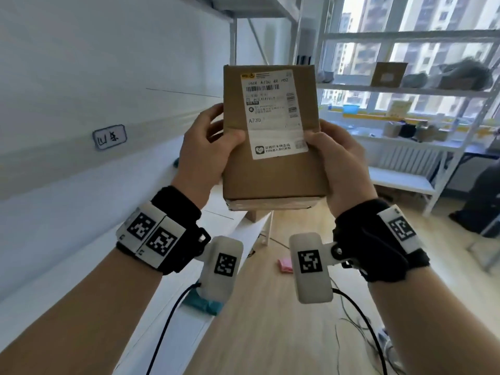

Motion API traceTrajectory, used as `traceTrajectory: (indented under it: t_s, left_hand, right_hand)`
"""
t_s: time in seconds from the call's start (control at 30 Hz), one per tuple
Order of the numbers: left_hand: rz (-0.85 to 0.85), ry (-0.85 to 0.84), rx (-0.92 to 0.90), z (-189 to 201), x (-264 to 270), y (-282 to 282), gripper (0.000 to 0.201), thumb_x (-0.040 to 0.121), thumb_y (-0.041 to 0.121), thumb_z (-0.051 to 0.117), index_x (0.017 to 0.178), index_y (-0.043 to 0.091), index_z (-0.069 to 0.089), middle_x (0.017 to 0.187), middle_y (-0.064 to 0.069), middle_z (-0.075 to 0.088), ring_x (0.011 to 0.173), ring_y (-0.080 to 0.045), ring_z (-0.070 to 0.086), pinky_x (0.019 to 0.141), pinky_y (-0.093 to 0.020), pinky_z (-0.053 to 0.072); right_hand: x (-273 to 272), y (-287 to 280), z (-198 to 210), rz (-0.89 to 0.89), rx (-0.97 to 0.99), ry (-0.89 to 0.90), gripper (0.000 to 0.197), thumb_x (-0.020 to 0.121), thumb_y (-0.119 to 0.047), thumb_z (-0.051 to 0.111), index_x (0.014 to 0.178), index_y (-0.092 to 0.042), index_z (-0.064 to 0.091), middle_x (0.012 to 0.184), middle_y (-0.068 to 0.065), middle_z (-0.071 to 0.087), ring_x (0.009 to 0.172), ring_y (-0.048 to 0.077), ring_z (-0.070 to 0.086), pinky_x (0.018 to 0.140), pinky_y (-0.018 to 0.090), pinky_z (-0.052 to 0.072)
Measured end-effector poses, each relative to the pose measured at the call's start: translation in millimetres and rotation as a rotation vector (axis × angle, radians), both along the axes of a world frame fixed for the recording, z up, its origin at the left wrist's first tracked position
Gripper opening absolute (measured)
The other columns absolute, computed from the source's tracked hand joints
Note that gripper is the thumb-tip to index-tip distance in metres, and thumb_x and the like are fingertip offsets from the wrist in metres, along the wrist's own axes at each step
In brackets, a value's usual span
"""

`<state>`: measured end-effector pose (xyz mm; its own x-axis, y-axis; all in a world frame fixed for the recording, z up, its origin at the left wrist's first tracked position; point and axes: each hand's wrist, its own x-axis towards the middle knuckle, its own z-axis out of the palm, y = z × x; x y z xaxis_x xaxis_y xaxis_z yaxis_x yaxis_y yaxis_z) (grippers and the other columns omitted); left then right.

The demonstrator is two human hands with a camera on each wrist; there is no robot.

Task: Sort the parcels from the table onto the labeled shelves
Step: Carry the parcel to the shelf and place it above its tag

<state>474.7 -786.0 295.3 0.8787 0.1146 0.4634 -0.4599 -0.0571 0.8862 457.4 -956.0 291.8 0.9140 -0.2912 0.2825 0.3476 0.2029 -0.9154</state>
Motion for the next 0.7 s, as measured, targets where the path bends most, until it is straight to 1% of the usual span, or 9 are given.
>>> traceTrajectory:
  t_s: [0.07,0.13,0.23,0.3,0.37,0.47,0.57,0.63,0.7]
  left_hand:
    - [0.002,-0.003,-0.017,2,30,-10,0.055,0.079,0.022,0.062,0.133,0.025,0.053,0.125,0.000,0.066,0.114,-0.019,0.063,0.085,-0.034,0.057]
    - [0.024,-0.028,-0.009,4,58,-22,0.052,0.083,0.018,0.061,0.134,0.023,0.054,0.124,0.003,0.066,0.111,-0.015,0.064,0.079,-0.029,0.056]
    - [0.097,-0.113,0.007,7,99,-43,0.049,0.083,0.012,0.060,0.132,0.018,0.056,0.123,0.006,0.066,0.109,-0.008,0.063,0.085,-0.024,0.055]
    - [0.139,-0.158,-0.005,11,128,-59,0.050,0.082,0.011,0.059,0.132,0.016,0.057,0.123,0.007,0.066,0.106,-0.002,0.063,0.081,-0.016,0.053]
    - [0.183,-0.190,-0.013,17,158,-79,0.052,0.081,0.013,0.059,0.133,0.015,0.056,0.125,0.006,0.065,0.105,0.000,0.063,0.078,-0.013,0.053]
    - [0.257,-0.207,-0.002,31,204,-115,0.057,0.076,0.020,0.058,0.133,0.016,0.056,0.125,0.004,0.065,0.112,-0.007,0.062,0.086,-0.021,0.054]
    - [0.310,-0.208,-0.013,51,251,-147,0.055,0.072,0.019,0.058,0.127,0.017,0.059,0.122,0.002,0.067,0.113,-0.012,0.063,0.095,-0.032,0.053]
    - [0.340,-0.207,-0.018,66,279,-160,0.054,0.071,0.018,0.059,0.125,0.017,0.061,0.120,-0.002,0.069,0.114,-0.016,0.064,0.097,-0.037,0.052]
    - [0.383,-0.205,-0.009,79,303,-168,0.054,0.071,0.018,0.059,0.126,0.016,0.061,0.119,-0.003,0.070,0.113,-0.018,0.064,0.097,-0.038,0.052]
  right_hand:
    - [33,-12,3,0.017,-0.005,-0.015,0.035,0.086,-0.013,0.061,0.120,-0.018,0.066,0.102,0.003,0.075,0.084,0.016,0.069,0.068,0.026,0.058]
    - [68,-23,6,0.033,-0.007,-0.029,0.034,0.084,-0.013,0.062,0.116,-0.019,0.069,0.103,0.004,0.076,0.086,0.017,0.070,0.072,0.028,0.058]
    - [124,-42,9,0.069,-0.015,-0.056,0.030,0.081,-0.012,0.062,0.106,-0.024,0.073,0.101,0.002,0.076,0.088,0.019,0.070,0.076,0.032,0.059]
    - [160,-58,13,0.126,-0.014,-0.083,0.029,0.082,-0.012,0.061,0.105,-0.024,0.074,0.101,0.003,0.077,0.087,0.019,0.070,0.076,0.034,0.060]
    - [195,-77,22,0.196,-0.022,-0.119,0.032,0.084,-0.009,0.058,0.109,-0.021,0.073,0.105,0.006,0.076,0.084,0.018,0.070,0.070,0.030,0.060]
    - [249,-112,42,0.256,-0.070,-0.152,0.032,0.084,-0.009,0.056,0.106,-0.021,0.075,0.105,0.006,0.076,0.082,0.017,0.069,0.066,0.027,0.058]
    - [303,-145,66,0.318,-0.128,-0.179,0.034,0.085,-0.010,0.054,0.109,-0.023,0.074,0.107,0.003,0.076,0.087,0.017,0.068,0.075,0.032,0.060]
    - [338,-160,80,0.358,-0.164,-0.206,0.036,0.084,-0.011,0.054,0.112,-0.024,0.072,0.109,0.001,0.075,0.095,0.020,0.069,0.084,0.036,0.058]
    - [370,-168,92,0.407,-0.182,-0.231,0.040,0.083,-0.015,0.056,0.120,-0.026,0.067,0.111,-0.001,0.074,0.103,0.020,0.068,0.085,0.035,0.057]
